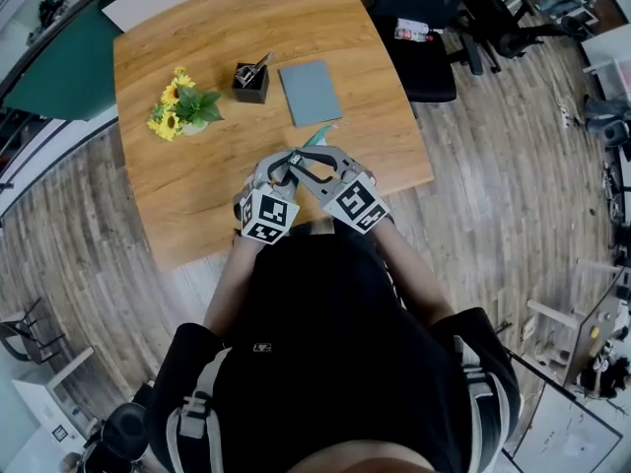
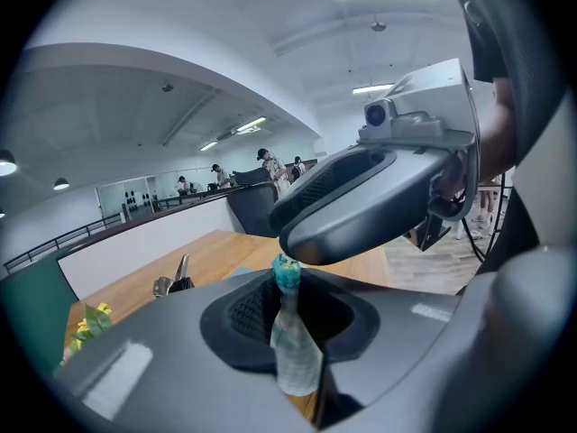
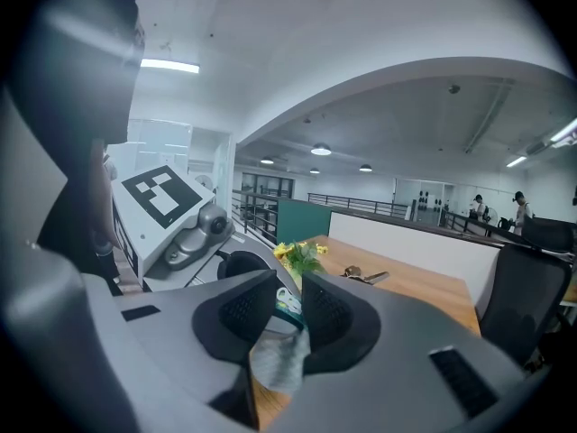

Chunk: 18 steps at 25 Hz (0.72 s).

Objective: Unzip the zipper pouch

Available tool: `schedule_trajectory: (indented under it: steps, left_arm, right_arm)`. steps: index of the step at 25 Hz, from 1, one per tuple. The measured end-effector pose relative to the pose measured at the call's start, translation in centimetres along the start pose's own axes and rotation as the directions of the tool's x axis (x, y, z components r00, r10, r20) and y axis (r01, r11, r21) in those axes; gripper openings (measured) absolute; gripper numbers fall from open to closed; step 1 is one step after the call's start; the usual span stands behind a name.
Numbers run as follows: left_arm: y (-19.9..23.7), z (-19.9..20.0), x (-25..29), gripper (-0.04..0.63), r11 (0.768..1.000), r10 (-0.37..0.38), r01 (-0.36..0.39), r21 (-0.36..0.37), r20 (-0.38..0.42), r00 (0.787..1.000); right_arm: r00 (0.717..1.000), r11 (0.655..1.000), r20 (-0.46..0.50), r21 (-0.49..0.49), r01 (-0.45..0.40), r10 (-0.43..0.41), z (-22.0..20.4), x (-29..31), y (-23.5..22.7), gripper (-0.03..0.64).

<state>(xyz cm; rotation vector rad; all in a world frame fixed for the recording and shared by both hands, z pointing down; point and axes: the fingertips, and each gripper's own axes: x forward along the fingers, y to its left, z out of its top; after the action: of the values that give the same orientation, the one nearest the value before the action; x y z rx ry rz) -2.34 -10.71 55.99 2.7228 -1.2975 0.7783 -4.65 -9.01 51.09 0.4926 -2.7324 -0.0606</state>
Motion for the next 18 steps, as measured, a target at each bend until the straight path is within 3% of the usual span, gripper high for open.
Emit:
schedule_trajectory:
  steps: [4, 18]
  left_arm:
    - [0.2, -0.1, -0.1, 0.051, 1.0, 0.009, -0.009, -0.007, 0.002, 1.0]
    - [0.3, -0.2, -0.2, 0.051, 1.0, 0.011, -0.011, 0.003, -0.007, 1.0]
  right_arm:
    - [1.0, 1.0, 0.027, -0.003, 0.008, -0.008, 0.2, -0.5, 0.1, 0.043]
    - [0.999, 0.996, 0.032, 0.078, 0.041, -0.044, -0.8, -0.8, -1.3, 0.028]
